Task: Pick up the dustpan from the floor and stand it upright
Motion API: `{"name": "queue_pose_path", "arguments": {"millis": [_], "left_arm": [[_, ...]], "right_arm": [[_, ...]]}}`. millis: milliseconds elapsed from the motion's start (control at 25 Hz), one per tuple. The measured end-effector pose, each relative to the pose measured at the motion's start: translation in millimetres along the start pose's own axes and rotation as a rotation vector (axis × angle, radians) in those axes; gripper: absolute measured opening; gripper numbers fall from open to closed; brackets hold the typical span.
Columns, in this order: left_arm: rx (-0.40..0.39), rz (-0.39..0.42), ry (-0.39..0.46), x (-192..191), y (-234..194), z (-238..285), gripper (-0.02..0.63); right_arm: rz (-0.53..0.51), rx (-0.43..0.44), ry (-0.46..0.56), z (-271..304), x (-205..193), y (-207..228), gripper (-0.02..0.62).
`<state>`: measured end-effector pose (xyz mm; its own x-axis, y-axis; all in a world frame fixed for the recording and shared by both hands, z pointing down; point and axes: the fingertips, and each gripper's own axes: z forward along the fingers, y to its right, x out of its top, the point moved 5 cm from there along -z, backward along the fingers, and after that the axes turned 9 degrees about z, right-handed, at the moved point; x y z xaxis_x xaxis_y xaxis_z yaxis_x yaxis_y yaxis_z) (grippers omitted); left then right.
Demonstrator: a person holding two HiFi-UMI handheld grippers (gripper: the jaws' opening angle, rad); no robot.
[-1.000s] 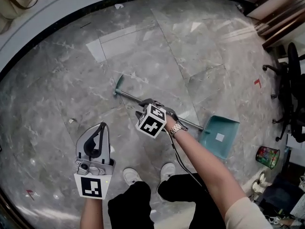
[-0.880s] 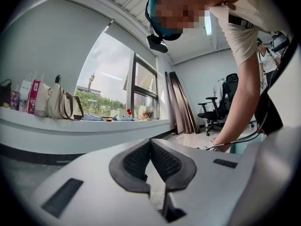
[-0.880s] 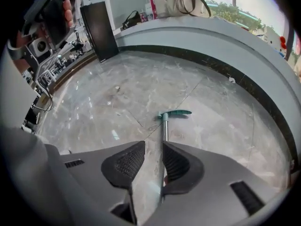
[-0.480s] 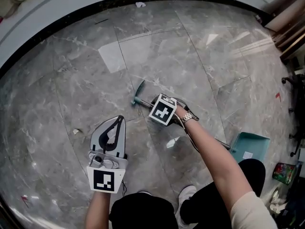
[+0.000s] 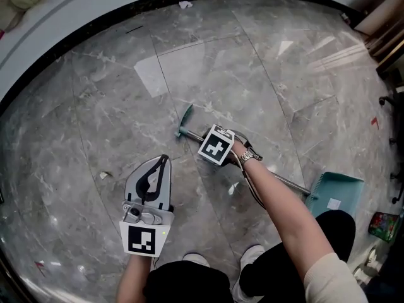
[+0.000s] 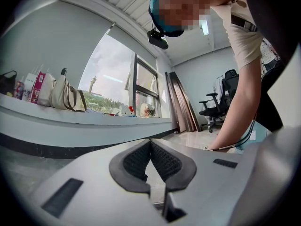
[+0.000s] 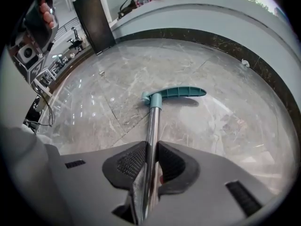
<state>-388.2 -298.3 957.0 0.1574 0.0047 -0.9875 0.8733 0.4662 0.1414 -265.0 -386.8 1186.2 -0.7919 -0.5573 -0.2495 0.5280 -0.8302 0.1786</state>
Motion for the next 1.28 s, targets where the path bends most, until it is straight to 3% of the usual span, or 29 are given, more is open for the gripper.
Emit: {"name": "queue_pose_path", "arguments": {"millis": [200, 480, 760, 920, 1120, 1280], "left_arm": [[0.016, -0.010, 0.029, 52, 0, 5, 0.011], [-0.043, -0.006, 0.039, 193, 34, 6, 0.011], [-0.150, 0.025, 0.106, 351, 90, 9, 0.011], [-0.210, 0.028, 0.124, 411, 141, 3, 0.011], [-0.313, 0.045, 0.079, 462, 199, -1, 0.011], [-0.354, 0.123, 0.077, 502, 246, -2, 0.011]], "right_arm": [[-0.027, -0.009, 0.102, -61, 11, -17, 0.097], [-0.042, -0.013, 0.325, -242, -3, -46, 0.095], [0.056, -0.089, 0.635, -425, -49, -60, 0.095], [0.048, -0.133, 0.674, -489, -93, -76, 0.092], [0.115, -0.209, 0.728, -554, -145, -78, 0.091], [0.209, -0.277, 0.791, -605, -202, -70, 0.091]]}}
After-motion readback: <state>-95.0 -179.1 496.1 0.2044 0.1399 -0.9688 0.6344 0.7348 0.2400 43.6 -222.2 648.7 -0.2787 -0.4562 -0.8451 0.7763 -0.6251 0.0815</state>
